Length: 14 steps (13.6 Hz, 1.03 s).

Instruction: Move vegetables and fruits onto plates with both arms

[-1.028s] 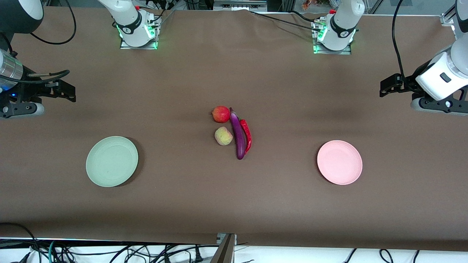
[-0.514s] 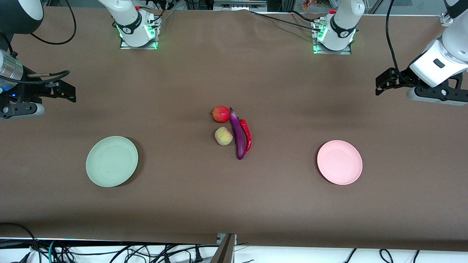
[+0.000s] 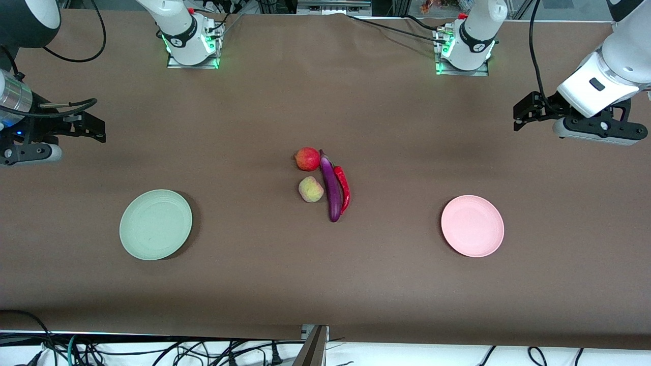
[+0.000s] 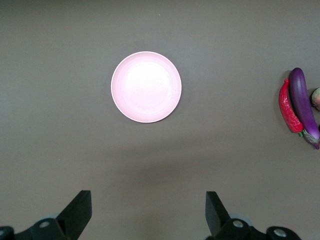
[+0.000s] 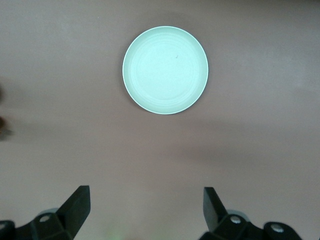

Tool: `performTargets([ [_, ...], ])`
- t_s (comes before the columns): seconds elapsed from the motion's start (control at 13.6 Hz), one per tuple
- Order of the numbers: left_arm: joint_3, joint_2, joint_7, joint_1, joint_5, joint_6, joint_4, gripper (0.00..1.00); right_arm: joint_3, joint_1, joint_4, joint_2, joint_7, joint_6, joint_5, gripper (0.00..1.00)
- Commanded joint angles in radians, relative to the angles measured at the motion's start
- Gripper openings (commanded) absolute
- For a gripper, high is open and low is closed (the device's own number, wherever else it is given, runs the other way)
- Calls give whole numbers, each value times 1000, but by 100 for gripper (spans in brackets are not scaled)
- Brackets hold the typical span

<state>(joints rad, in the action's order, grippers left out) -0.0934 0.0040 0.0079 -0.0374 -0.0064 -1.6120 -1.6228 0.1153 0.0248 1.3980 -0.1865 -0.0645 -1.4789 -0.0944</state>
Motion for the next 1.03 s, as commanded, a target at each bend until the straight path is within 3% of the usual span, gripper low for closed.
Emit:
performTargets([
  [0.0, 1, -12, 0, 7, 23, -6, -15, 100, 1, 7, 4, 5, -14, -6, 15, 100],
  [0.95, 6, -2, 7, 10, 55, -5, -15, 100, 0, 7, 4, -1, -12, -27, 16, 100],
])
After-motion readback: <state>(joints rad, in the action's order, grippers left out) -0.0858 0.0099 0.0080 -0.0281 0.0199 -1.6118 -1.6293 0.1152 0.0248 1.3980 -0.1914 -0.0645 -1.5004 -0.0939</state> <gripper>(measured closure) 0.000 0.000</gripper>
